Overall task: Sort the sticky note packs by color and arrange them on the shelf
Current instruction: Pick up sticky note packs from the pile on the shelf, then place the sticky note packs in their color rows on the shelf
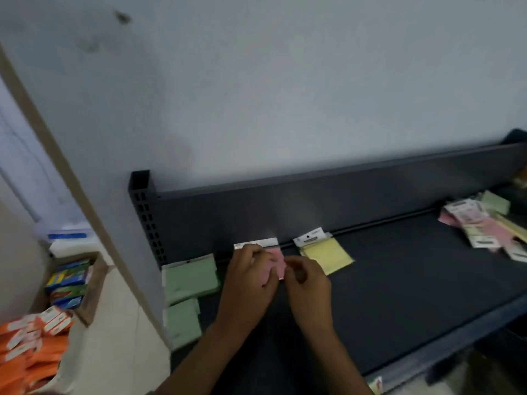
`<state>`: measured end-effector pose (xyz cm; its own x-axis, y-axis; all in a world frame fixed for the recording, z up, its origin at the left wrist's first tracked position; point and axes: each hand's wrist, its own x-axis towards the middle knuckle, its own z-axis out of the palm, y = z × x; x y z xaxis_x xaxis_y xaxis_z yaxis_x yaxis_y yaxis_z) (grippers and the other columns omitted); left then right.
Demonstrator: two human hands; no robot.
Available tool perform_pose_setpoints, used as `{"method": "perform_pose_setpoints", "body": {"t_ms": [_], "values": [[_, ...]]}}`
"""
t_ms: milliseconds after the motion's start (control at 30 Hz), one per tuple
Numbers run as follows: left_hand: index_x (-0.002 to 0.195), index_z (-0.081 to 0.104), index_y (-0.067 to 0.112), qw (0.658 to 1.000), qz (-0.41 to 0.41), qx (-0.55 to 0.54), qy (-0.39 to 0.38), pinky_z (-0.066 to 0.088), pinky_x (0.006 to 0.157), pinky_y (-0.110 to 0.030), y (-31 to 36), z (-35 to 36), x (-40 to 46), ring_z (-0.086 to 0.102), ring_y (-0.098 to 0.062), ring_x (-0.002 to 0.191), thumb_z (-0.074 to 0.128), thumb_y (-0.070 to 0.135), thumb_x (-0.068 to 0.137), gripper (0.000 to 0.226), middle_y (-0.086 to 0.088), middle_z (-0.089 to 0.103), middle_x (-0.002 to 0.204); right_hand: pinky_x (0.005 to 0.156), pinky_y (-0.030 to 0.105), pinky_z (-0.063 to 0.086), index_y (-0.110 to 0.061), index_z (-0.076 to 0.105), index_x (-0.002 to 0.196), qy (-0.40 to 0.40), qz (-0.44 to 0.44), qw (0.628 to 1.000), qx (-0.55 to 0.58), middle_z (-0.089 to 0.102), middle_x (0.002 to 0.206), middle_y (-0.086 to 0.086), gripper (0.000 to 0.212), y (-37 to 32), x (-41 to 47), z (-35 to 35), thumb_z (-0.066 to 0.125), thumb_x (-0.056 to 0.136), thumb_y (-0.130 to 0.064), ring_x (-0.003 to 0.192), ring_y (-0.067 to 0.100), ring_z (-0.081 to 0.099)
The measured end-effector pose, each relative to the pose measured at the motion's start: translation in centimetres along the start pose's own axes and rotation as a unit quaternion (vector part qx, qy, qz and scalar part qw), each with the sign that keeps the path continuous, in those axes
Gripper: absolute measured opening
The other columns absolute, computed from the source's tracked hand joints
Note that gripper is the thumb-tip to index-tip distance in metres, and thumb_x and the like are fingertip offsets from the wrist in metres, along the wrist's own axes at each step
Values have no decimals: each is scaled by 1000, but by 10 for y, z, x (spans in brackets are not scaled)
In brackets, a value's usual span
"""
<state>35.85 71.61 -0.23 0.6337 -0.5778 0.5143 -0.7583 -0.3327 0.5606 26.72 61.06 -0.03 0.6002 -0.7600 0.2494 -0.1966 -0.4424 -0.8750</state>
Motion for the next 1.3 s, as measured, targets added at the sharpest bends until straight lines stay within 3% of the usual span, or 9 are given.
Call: {"method": "perform_pose_setpoints", "body": {"t_ms": [133, 400, 533, 667, 800, 933, 1067, 1200, 1300], "values": [[113, 65, 28, 995, 68, 51, -46, 41, 95, -24, 49, 47, 18, 51, -9, 111, 67, 26, 89, 24, 9, 53, 118, 79, 2, 42, -16, 70, 114, 55, -27, 995, -74, 66, 107, -7, 23, 36, 13, -73, 66, 92, -11, 92, 0, 61], [118, 64, 23, 983, 151, 20, -102, 47, 98, -36, 163, 155, 15, 55, -17, 113, 65, 32, 92, 27, 3, 57, 120, 95, 4, 33, -13, 69, 113, 125, -47, 977, -166, 67, 112, 3, 28, 110, 11, -203, 74, 86, -8, 103, 9, 56], [117, 63, 25, 979, 168, 7, -119, 48, 97, -38, 210, 193, 15, 55, -18, 111, 68, 30, 91, 28, 4, 58, 120, 87, 24, 49, -19, 65, 99, 163, -90, 966, -180, 68, 96, 2, 27, 125, 6, -253, 75, 82, -1, 92, 13, 56], [117, 63, 25, 976, 182, 2, -119, 46, 99, -37, 254, 227, 18, 56, -18, 111, 70, 28, 90, 28, 4, 59, 119, 93, 1, 31, -17, 69, 98, 187, -84, 962, -178, 69, 95, 2, 25, 142, 10, -301, 76, 82, 1, 92, 9, 53], [116, 64, 26, 974, 194, -9, -120, 46, 97, -36, 299, 260, 19, 56, -16, 110, 71, 26, 89, 28, 6, 60, 118, 94, 14, 41, -24, 70, 112, 174, -31, 973, -145, 67, 109, -8, 23, 167, 10, -347, 72, 90, -16, 103, 5, 56], [118, 63, 26, 969, 206, -5, -138, 44, 97, -32, 325, 282, 8, 54, -13, 111, 68, 30, 91, 27, 8, 59, 119, 93, 5, 35, -23, 69, 115, 183, 9, 976, -121, 62, 109, -14, 29, 183, 2, -378, 73, 88, -15, 102, 3, 54], [118, 63, 26, 962, 222, -7, -156, 47, 94, -32, 345, 300, 8, 56, -13, 109, 72, 33, 88, 31, 8, 60, 118, 96, 16, 43, -21, 69, 113, 189, 38, 973, -124, 64, 111, -11, 27, 194, -2, -398, 72, 88, -13, 106, 9, 57], [117, 65, 23, 960, 233, -15, -157, 46, 93, -30, 365, 317, 12, 58, -13, 107, 74, 30, 87, 32, 7, 62, 116, 84, 4, 39, -18, 72, 99, 227, 15, 965, -132, 60, 96, -18, 19, 201, 2, -417, 74, 85, -5, 91, 0, 53], [115, 65, 24, 959, 232, -24, -162, 47, 92, -30, 373, 333, 14, 59, -12, 104, 76, 28, 85, 32, 8, 61, 114, 82, 2, 38, -16, 72, 95, 237, 22, 962, -135, 66, 93, -10, 18, 211, 9, -428, 75, 83, -3, 88, -5, 51]]}}
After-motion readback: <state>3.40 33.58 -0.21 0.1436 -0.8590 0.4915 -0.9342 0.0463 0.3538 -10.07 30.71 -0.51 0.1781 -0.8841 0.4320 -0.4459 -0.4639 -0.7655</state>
